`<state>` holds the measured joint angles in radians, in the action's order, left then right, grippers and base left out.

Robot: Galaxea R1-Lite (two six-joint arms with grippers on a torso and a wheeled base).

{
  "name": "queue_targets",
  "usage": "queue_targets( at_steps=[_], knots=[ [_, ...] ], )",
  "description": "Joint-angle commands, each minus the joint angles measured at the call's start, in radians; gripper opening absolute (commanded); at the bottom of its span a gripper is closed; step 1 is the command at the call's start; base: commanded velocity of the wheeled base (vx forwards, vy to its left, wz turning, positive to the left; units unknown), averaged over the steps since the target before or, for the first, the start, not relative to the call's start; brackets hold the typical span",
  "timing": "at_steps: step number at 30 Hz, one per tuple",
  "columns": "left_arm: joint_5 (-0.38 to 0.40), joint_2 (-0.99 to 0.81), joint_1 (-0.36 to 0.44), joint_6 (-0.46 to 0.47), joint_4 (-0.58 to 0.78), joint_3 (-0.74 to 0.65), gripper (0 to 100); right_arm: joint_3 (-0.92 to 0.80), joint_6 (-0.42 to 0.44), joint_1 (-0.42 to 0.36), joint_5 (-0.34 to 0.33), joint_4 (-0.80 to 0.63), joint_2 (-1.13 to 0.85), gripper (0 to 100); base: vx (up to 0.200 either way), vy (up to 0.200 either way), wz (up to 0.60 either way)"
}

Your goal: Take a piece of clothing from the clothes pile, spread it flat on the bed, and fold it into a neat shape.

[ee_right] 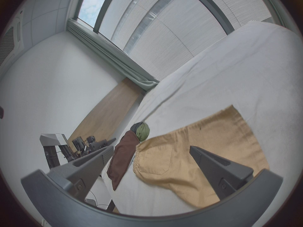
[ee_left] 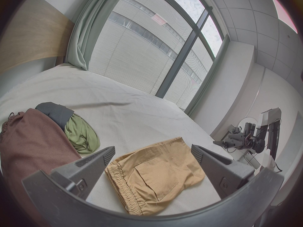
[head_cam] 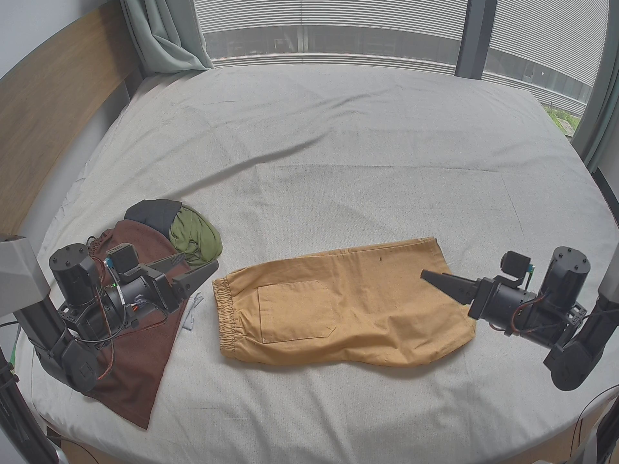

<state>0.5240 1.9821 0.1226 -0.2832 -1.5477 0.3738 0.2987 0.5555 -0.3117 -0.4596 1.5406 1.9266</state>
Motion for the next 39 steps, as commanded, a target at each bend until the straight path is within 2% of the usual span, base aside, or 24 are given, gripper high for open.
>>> queue_targets(
  at_steps=[1,18,24,39],
  knots=[
    [0.002,0.000,0.000,-0.005,0.000,-0.012,100,-0.006,0.001,0.056,-0.027,-0.001,-0.095,100,0.000,0.000,0.00],
    [0.004,0.069,-0.003,-0.001,-0.002,-0.003,100,-0.003,-0.005,0.046,-0.027,-0.001,-0.086,100,0.000,0.000,0.00],
    [0.004,0.080,0.000,-0.034,-0.002,-0.006,100,0.000,-0.006,0.048,-0.027,-0.001,-0.067,100,0.000,0.000,0.00],
    [0.004,0.251,-0.003,-0.050,-0.002,0.007,100,-0.006,-0.008,0.045,-0.025,-0.001,-0.038,100,0.000,0.000,0.00]
  ],
)
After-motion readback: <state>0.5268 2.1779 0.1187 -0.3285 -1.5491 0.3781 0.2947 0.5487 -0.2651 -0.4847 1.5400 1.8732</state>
